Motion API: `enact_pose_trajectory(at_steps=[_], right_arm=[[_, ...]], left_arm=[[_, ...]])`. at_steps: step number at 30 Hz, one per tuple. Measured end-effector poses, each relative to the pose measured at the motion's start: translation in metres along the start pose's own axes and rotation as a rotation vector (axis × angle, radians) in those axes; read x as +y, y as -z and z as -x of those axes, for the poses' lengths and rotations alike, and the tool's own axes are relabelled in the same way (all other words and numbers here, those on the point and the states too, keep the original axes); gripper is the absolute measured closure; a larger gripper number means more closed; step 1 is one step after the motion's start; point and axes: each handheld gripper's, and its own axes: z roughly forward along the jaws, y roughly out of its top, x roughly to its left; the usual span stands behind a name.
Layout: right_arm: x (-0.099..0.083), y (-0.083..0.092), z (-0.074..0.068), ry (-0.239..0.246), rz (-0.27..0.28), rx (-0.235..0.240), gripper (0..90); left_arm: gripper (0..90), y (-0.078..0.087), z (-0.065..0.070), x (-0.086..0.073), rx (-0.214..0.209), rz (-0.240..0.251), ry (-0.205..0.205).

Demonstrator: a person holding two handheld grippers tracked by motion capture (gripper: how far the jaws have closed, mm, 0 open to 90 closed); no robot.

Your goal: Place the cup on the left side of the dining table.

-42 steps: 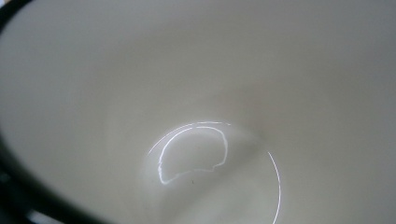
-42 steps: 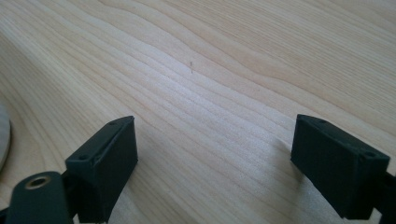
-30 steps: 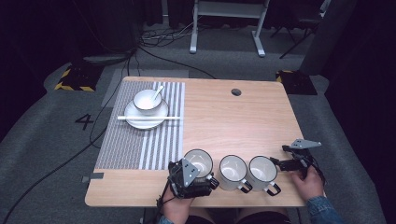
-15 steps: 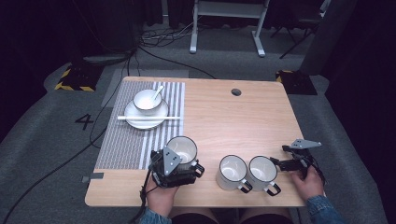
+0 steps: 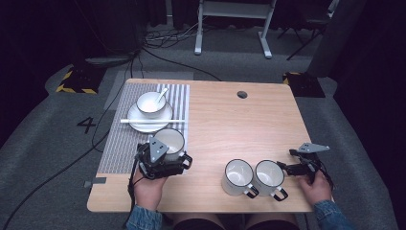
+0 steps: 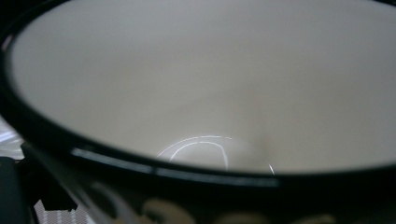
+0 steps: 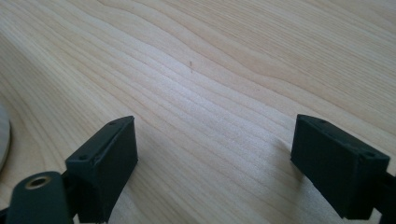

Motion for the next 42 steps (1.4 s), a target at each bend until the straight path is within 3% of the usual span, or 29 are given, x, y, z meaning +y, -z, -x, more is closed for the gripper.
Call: enact_pose_trajectory(at_steps=[8, 15, 20, 23, 32, 36, 42], right_arm=[[0.0, 0.0, 0.0, -0.002, -0.001, -0.002, 14.5], [0.001, -0.001, 0.0, -0.014, 0.0, -0.009, 14.5], [0.001, -0.001, 0.0, -0.016, 0.0, -0.011, 14.5], [0.001, -0.001, 0.0, -0.016, 0.0, -0.011, 14.5], [0.001, -0.001, 0.0, -0.016, -0.002, -0.012, 14.5], [0.001, -0.001, 0.0, -0.017, -0.002, -0.012, 14.5], [0.001, -0.001, 0.0, -0.017, -0.002, -0.013, 14.5]], left_arm=[[3.3, 0.0, -0.034, 0.004, 0.081, 0.03, 0.029], [3.3, 0.007, -0.064, 0.003, 0.12, 0.063, 0.072], [3.3, 0.012, -0.086, -0.002, 0.17, 0.064, 0.096], [3.3, 0.011, -0.092, -0.003, 0.189, 0.057, 0.096], [3.3, -0.013, -0.109, -0.013, 0.217, 0.059, 0.14], [3.3, -0.031, -0.119, -0.027, 0.21, 0.019, 0.199], [3.3, -0.044, -0.122, -0.035, 0.215, -0.031, 0.204]])
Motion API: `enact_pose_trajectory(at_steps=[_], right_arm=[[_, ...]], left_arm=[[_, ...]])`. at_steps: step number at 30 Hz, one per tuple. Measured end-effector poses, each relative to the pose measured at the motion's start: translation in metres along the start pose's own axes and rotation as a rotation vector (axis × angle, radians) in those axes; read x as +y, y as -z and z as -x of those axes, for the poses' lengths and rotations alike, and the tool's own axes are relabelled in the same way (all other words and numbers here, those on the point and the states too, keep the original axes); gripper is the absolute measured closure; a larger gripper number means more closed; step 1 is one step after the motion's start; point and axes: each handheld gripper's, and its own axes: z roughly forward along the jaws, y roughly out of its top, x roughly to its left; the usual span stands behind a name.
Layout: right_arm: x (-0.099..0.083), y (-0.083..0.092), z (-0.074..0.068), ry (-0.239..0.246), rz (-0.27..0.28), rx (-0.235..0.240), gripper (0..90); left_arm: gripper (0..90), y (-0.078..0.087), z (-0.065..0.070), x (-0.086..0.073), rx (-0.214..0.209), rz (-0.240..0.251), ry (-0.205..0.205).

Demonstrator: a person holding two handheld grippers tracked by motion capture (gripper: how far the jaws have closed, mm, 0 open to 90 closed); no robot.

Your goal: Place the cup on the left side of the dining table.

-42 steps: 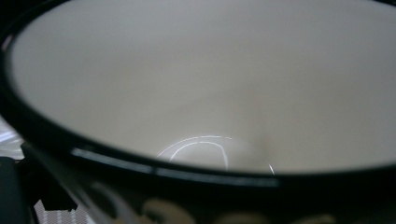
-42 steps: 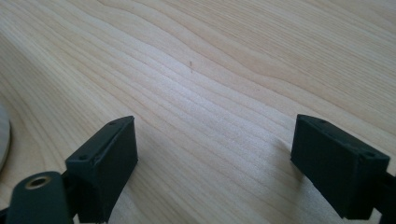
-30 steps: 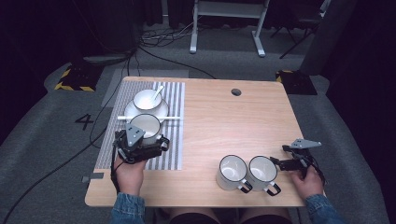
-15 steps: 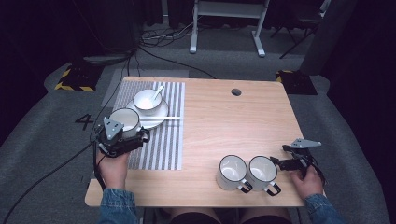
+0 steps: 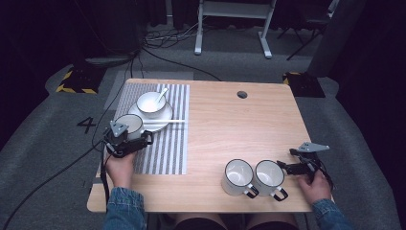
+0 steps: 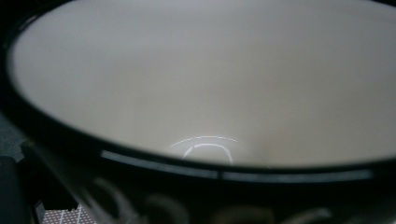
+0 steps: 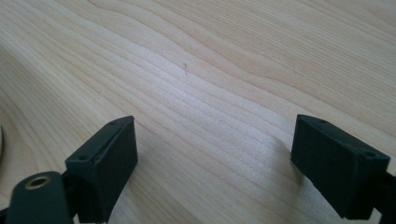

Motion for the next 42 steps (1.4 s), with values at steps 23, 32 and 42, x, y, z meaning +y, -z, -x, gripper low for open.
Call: enact_pose_trajectory(at_steps=[23, 32, 42], right_arm=[[0.0, 0.0, 0.001, 0.011, 0.002, -0.007, 14.5], [0.0, 0.0, 0.001, 0.011, 0.002, -0.007, 14.5], [0.0, 0.0, 0.001, 0.005, 0.003, -0.003, 14.5]], left_arm=[[3.3, -0.029, 0.016, -0.023, 0.02, -0.108, -0.028], [2.9, -0.024, 0.021, -0.033, 0.054, -0.1, -0.051], [3.0, -0.02, 0.02, -0.038, 0.053, -0.115, -0.002]])
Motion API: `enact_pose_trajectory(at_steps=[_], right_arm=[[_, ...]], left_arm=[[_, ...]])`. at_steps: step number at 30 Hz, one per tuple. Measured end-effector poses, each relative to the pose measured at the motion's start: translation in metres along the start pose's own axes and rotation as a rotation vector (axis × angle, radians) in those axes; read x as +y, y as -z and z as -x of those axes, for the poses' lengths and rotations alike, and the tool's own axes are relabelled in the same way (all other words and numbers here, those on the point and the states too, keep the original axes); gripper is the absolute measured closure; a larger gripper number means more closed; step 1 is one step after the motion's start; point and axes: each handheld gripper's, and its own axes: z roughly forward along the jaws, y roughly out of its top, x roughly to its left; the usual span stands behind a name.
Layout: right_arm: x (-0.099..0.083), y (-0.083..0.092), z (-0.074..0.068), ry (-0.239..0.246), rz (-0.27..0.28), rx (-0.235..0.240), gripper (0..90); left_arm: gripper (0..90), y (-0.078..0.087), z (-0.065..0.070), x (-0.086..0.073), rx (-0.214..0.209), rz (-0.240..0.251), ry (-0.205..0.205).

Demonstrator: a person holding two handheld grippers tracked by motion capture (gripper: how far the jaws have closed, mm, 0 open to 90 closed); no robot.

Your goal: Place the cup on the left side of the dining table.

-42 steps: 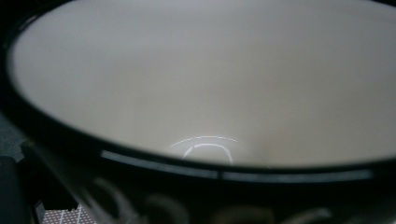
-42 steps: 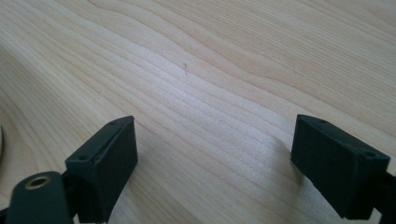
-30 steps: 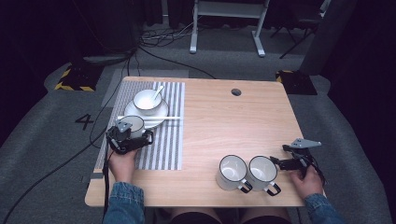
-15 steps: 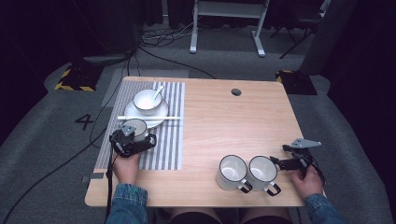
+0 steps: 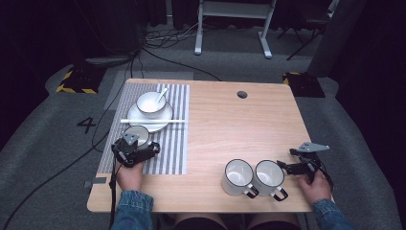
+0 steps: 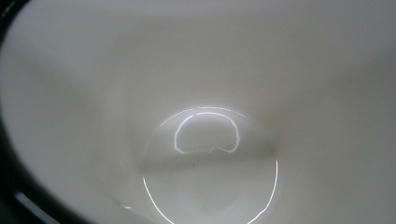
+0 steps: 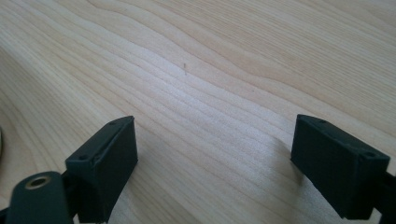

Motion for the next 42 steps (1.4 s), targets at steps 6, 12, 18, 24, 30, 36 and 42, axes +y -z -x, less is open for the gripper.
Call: enact_pose_trajectory(at_steps=[6, 12, 18, 24, 30, 36, 42], right_arm=[[0.0, 0.0, 0.0, 0.0, 0.0, 0.0, 14.5], [0.0, 0.0, 0.0, 0.001, 0.0, 0.0, 14.5], [0.0, 0.0, 0.0, -0.003, 0.001, -0.001, 14.5], [0.0, 0.0, 0.0, -0.003, 0.002, -0.002, 14.5], [0.0, 0.0, 0.0, -0.004, 0.001, -0.001, 14.5], [0.0, 0.0, -0.001, -0.006, 0.0, 0.0, 14.5], [0.0, 0.0, -0.001, -0.006, -0.001, -0.001, 14.5]], left_arm=[[2.2, 0.011, 0.0, 0.002, -0.002, -0.008, -0.008], [0.4, 0.033, -0.002, 0.001, -0.044, 0.005, 0.021], [0.5, 0.059, 0.001, -0.001, -0.096, 0.03, 0.026], [1.1, 0.083, 0.009, -0.001, -0.136, 0.023, -0.023], [1.6, 0.101, 0.012, -0.004, -0.147, 0.007, -0.056], [2.5, 0.12, 0.013, -0.009, -0.165, -0.001, -0.097], [3.0, 0.138, 0.013, -0.017, -0.175, -0.02, -0.138]])
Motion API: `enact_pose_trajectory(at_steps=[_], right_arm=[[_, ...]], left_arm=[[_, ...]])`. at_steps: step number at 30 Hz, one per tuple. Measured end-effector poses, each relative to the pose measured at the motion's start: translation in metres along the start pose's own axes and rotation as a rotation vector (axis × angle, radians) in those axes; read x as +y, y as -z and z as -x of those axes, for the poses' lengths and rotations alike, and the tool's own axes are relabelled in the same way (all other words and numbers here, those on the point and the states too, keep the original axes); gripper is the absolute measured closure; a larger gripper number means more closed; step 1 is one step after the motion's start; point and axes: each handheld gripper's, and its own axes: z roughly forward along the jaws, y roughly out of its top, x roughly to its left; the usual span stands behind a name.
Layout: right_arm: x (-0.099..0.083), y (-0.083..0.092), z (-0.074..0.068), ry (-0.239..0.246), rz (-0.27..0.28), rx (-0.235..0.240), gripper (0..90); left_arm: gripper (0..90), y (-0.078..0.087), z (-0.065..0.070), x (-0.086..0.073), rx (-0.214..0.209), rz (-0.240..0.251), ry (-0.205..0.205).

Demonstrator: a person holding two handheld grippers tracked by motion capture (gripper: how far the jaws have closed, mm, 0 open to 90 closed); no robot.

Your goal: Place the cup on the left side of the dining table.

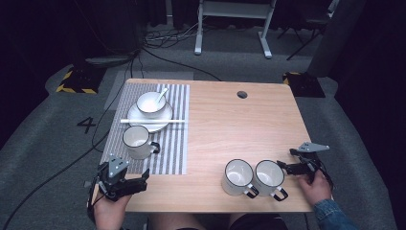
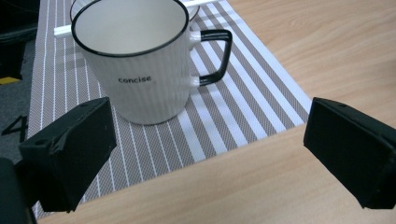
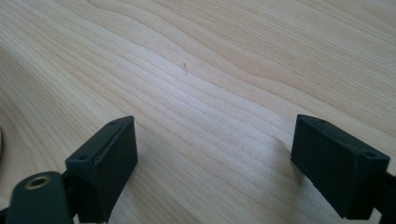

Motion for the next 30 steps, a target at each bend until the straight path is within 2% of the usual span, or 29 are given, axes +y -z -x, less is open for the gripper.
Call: enact_pose_trajectory(at_steps=[3, 8, 9, 11, 13, 19, 23, 25, 30], right_arm=[[0.0, 0.0, 0.0, -0.002, 0.002, -0.001, 14.5], [0.0, 0.0, 0.0, -0.002, 0.002, -0.001, 14.5], [0.0, 0.0, 0.0, 0.0, 0.001, 0.0, 14.5], [0.0, 0.0, 0.0, -0.001, 0.001, 0.0, 14.5], [0.0, 0.0, 0.0, 0.0, 0.001, 0.001, 14.5], [0.0, 0.0, 0.0, -0.001, 0.0, 0.001, 14.5], [0.0, 0.0, 0.0, 0.0, 0.0, 0.001, 14.5], [0.0, 0.0, 0.0, 0.0, -0.002, 0.002, 14.5], [0.0, 0.0, 0.0, 0.0, -0.001, 0.001, 14.5]], left_arm=[[3.2, 0.006, 0.001, -0.005, -0.005, -0.007, -0.013], [3.3, 0.004, 0.0, -0.011, -0.017, -0.028, -0.022], [3.4, 0.003, 0.0, -0.014, -0.024, -0.056, -0.022], [3.4, 0.001, -0.001, -0.019, -0.027, -0.075, -0.023], [3.4, 0.0, -0.004, -0.023, -0.025, -0.091, -0.021], [3.4, -0.005, -0.009, -0.035, -0.031, -0.091, 0.009], [3.7, -0.014, -0.014, -0.045, -0.021, -0.115, 0.02], [3.8, -0.019, -0.017, -0.051, -0.025, -0.119, 0.039], [3.9, -0.025, -0.016, -0.057, -0.02, -0.137, 0.028]])
